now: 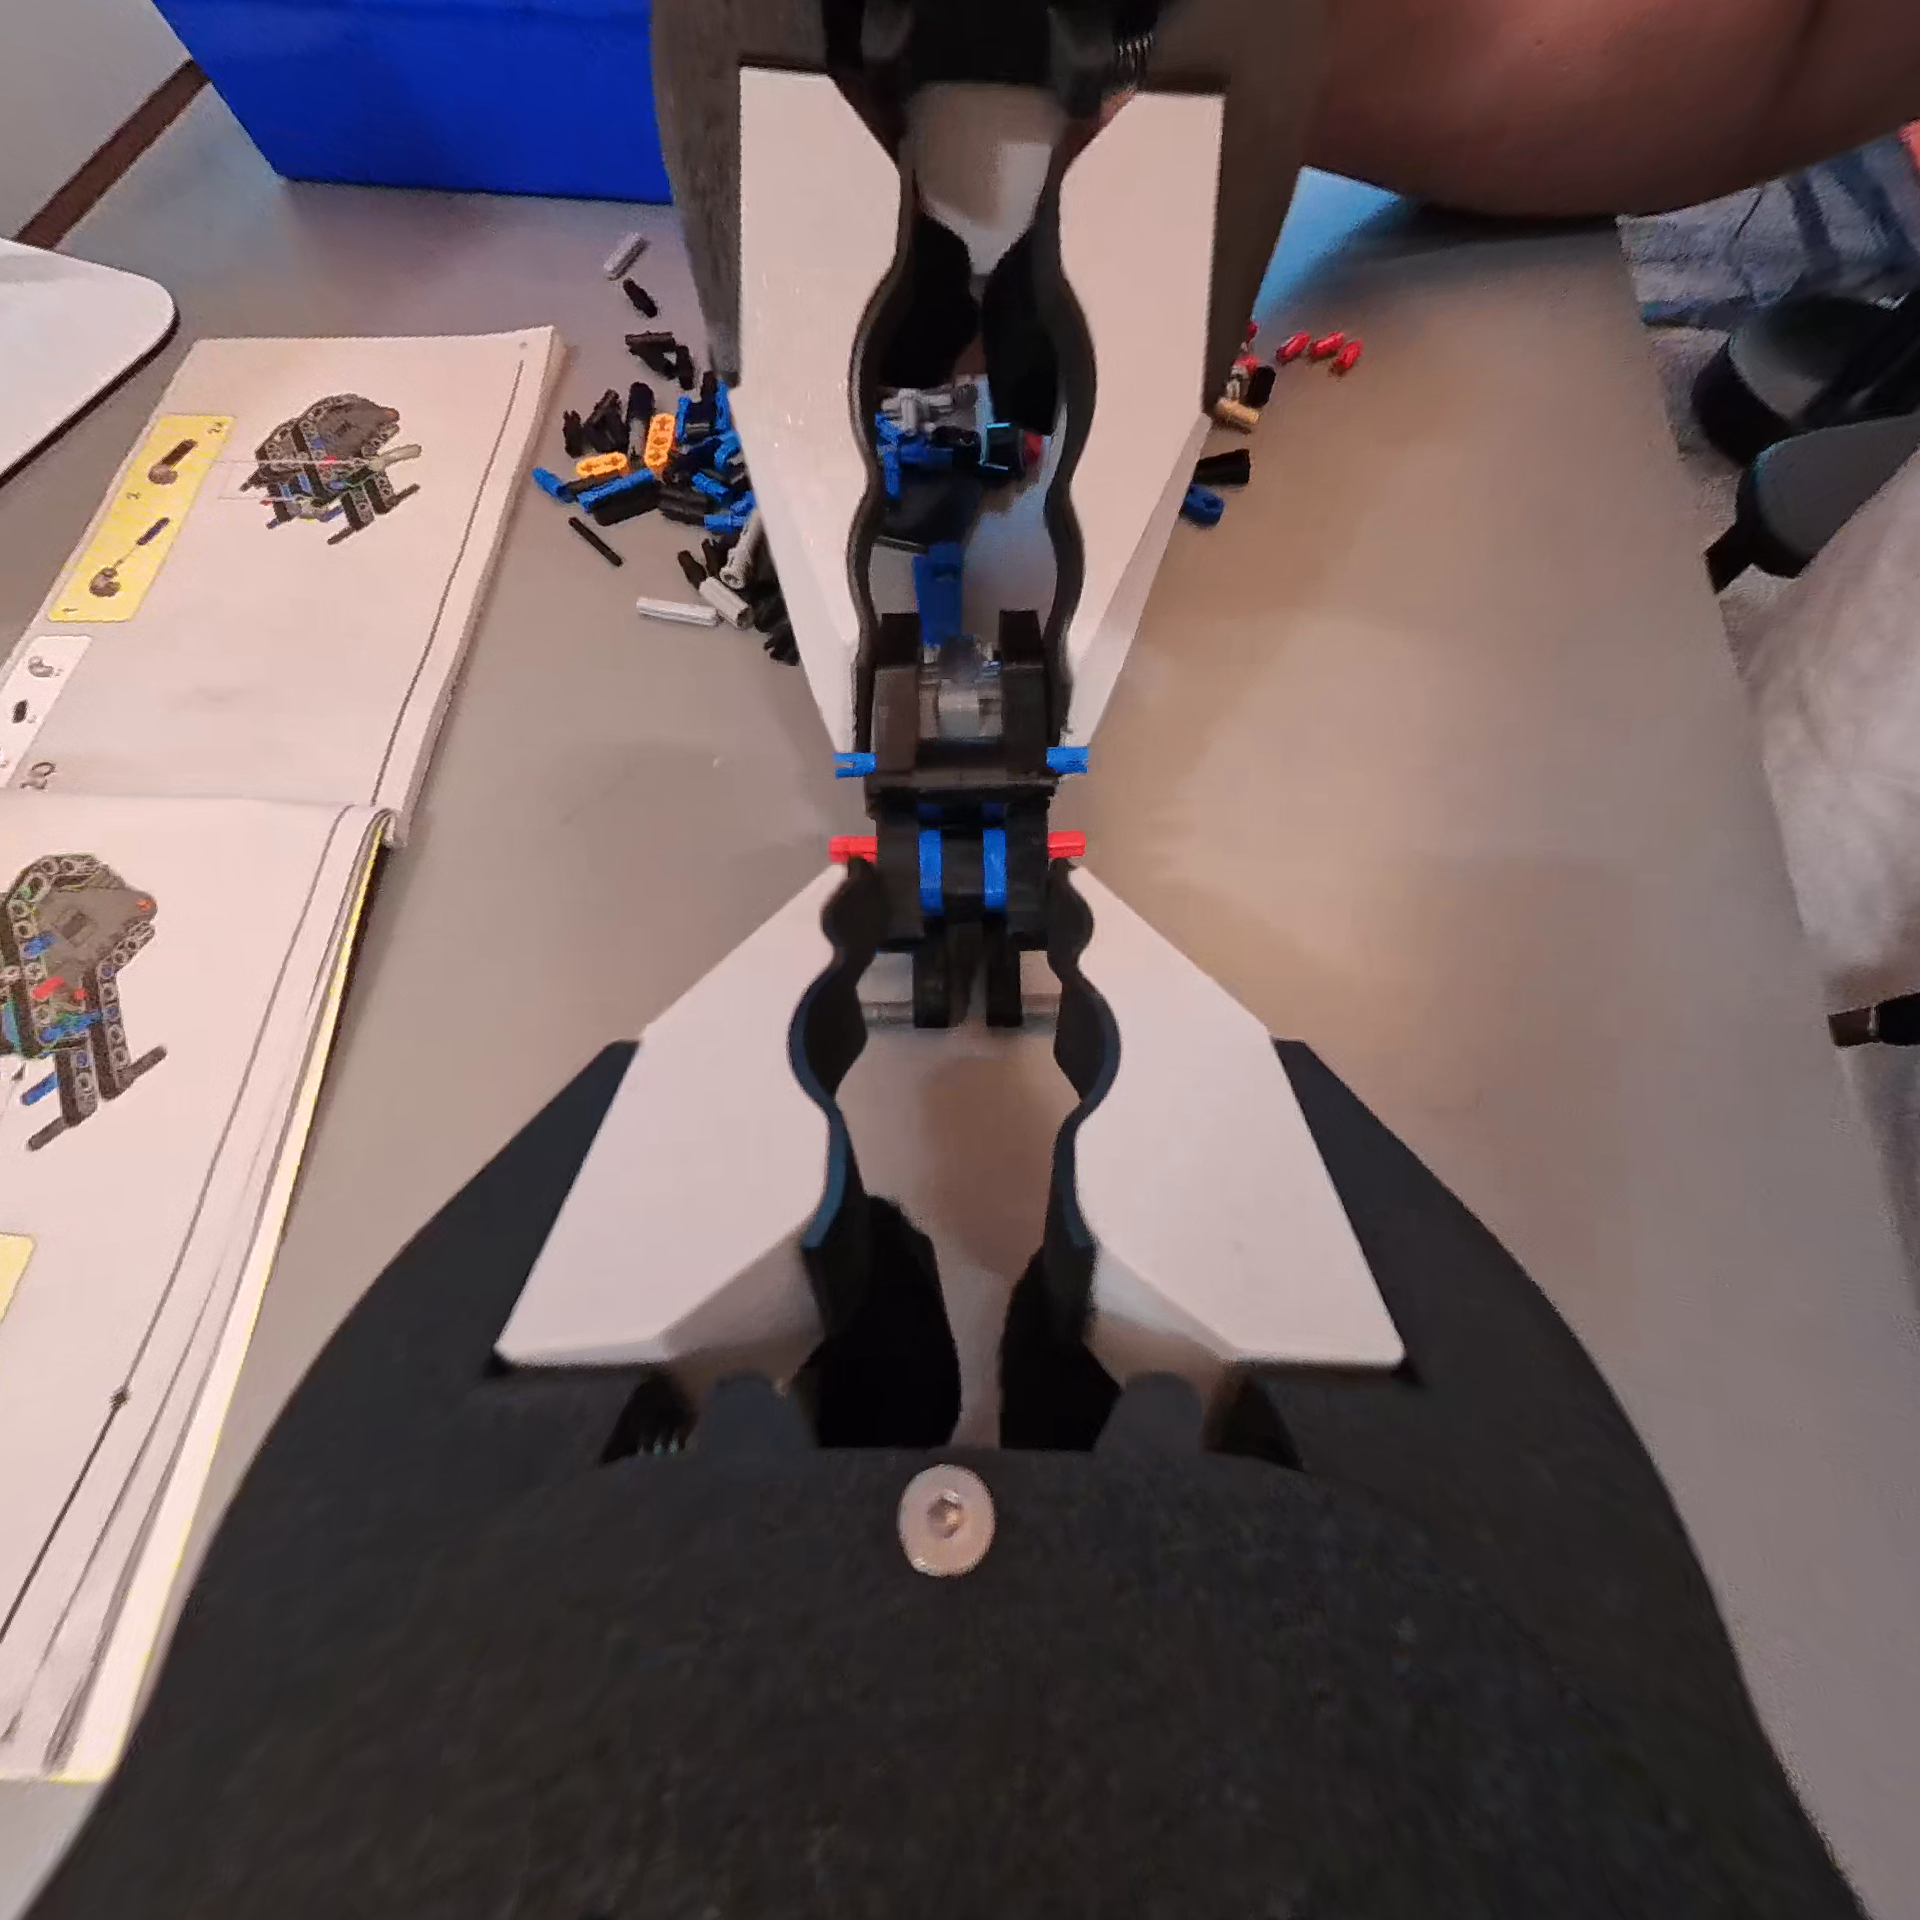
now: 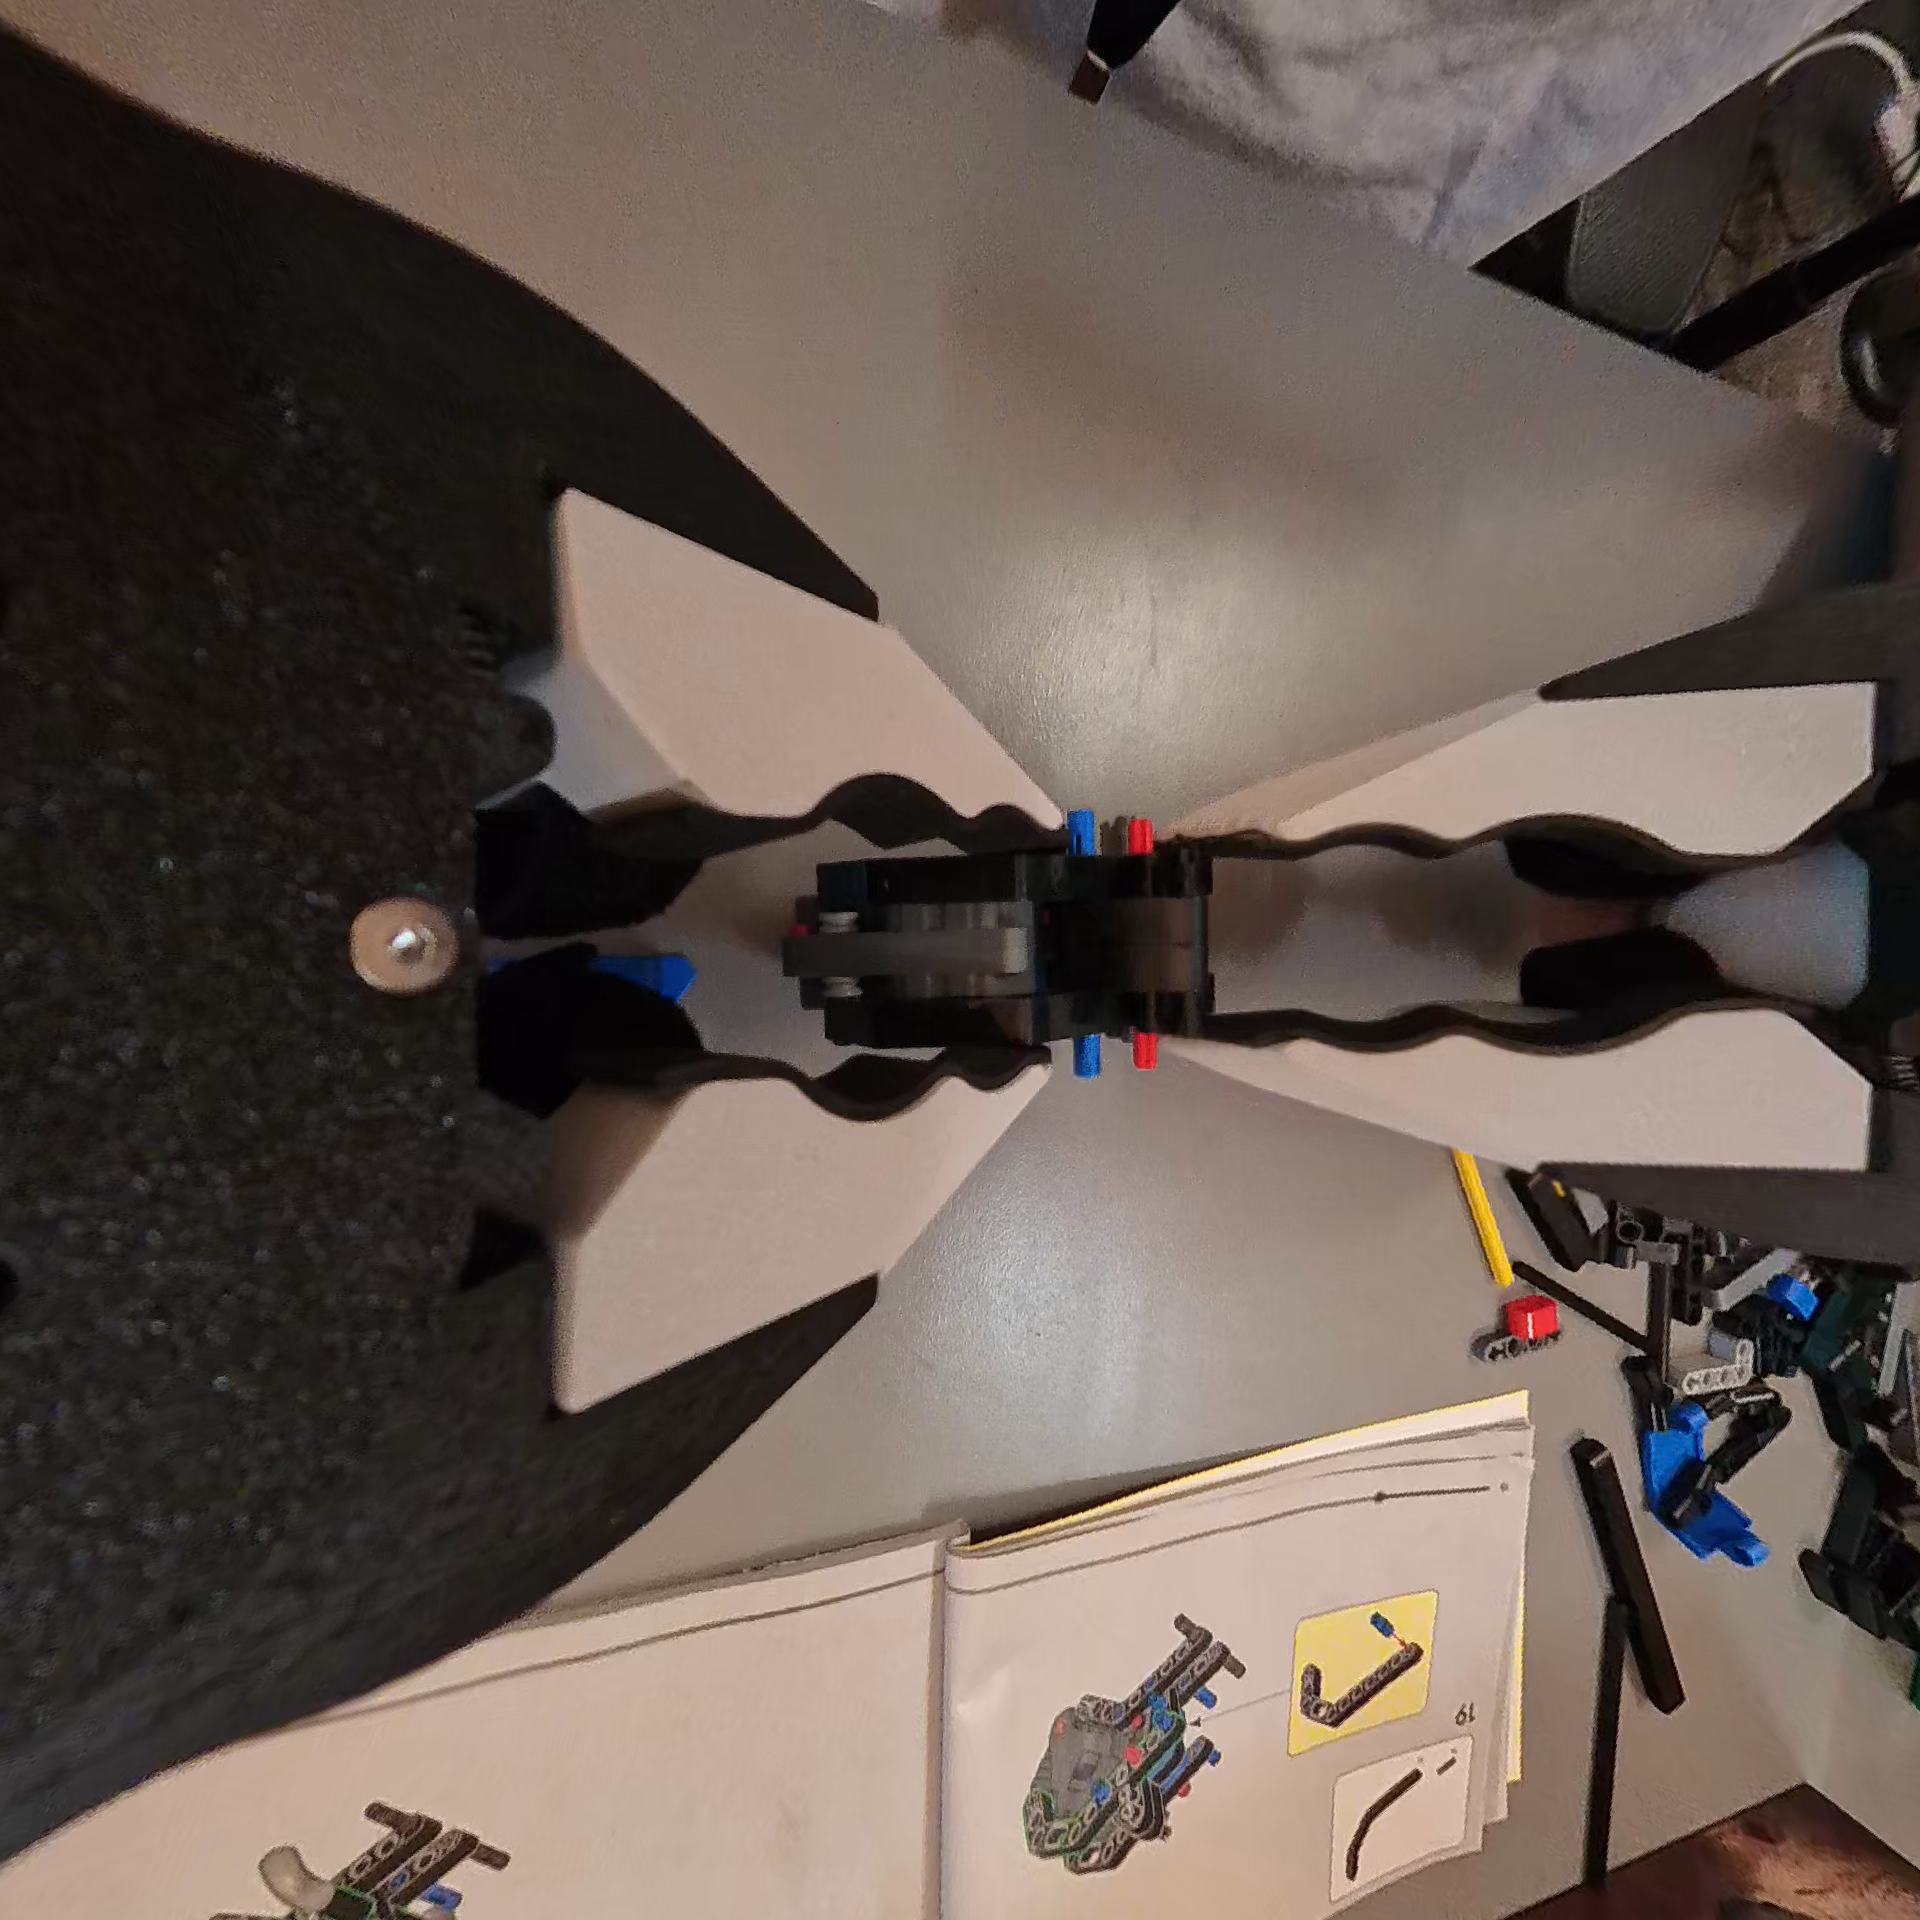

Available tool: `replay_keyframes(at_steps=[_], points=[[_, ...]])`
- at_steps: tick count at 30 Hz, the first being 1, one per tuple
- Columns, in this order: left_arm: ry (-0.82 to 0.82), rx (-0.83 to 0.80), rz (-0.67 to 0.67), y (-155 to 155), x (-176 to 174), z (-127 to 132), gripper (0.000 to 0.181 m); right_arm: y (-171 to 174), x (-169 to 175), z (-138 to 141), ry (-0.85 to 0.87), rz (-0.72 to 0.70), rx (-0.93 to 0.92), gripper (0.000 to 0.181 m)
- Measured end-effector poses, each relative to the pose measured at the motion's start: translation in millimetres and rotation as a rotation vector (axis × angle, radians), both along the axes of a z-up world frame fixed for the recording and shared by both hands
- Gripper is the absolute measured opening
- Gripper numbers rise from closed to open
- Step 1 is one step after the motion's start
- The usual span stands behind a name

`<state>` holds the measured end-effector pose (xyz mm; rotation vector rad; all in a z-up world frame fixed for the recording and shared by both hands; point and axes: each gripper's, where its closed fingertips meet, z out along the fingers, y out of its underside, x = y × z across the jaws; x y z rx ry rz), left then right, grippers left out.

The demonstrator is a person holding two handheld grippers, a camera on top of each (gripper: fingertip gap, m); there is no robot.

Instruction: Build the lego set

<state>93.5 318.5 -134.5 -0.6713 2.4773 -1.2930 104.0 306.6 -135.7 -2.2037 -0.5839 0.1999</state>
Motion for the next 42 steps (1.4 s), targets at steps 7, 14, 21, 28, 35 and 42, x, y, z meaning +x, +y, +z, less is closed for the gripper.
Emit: replay_keyframes(at_steps=[7, 14, 21, 28, 35, 42], points=[[-0.01, 0.135, 0.025, 0, -5, -5, 0.03, 1, -6, 0, -0.019, 0.003, -0.015, 0.035], [0.038, 0.117, 0.031, -1, -5, -5, 0.03, -1, -6, 0, -0.009, 0.028, -0.009, 0.035], [0.012, 0.114, 0.024, 3, -6, -5, 0.03, -32, 13, 3, -0.038, -0.013, -0.071, 0.046], [0.019, 0.106, 0.034, 11, -2, -5, 0.031, -35, 25, -19, -0.098, -0.046, -0.125, 0.051], [0.018, 0.106, 0.038, 12, -1, -5, 0.031, -23, 17, -16, -0.093, -0.042, -0.058, 0.045], [0.016, 0.107, 0.037, 11, -2, -5, 0.031, -19, 16, -18, -0.141, -0.025, -0.04, 0.034]])
